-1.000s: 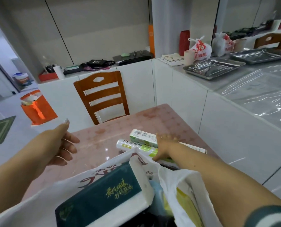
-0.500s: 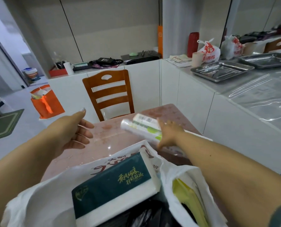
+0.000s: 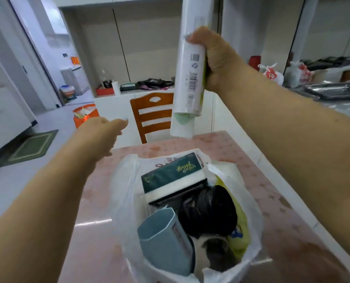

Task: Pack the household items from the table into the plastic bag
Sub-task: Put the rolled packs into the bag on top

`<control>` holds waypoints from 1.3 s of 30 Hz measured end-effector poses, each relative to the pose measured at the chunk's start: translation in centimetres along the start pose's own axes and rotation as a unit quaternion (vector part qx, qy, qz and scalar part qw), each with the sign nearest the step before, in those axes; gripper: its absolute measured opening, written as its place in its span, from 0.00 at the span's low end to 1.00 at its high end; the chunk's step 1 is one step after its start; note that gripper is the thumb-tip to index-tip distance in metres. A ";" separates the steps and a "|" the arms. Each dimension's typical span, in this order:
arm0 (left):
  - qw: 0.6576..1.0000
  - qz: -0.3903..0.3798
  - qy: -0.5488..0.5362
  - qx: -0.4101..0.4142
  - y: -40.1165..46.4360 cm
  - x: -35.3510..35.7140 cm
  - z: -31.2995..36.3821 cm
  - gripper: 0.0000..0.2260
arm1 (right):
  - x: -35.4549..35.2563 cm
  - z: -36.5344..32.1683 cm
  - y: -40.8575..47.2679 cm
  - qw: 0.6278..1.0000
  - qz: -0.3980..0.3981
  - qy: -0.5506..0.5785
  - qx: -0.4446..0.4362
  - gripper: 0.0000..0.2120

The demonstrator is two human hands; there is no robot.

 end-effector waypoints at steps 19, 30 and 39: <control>0.875 -0.163 -0.404 -0.211 -8.2 -4.4 -4.8 0.29 | 1.6 5.9 -13.8 0.941 -0.164 -0.290 0.056 0.33; 0.831 -0.167 -0.460 -0.265 -7.1 -4.6 -5.9 0.27 | 1.1 6.0 -14.7 0.931 -0.213 -0.294 0.038 0.49; 0.809 -0.138 -0.491 -0.294 -6.0 -4.2 -6.6 0.26 | 1.9 4.8 -13.2 0.876 -0.220 -0.425 -0.052 0.52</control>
Point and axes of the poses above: each hand's wrist, its own y-axis towards the middle knuckle, its own x-axis out of the palm, z = x × y, the point moved 1 cm from there along y, towards the middle knuckle, and after that the axes turned 12 degrees about z, right-handed, at the moved point
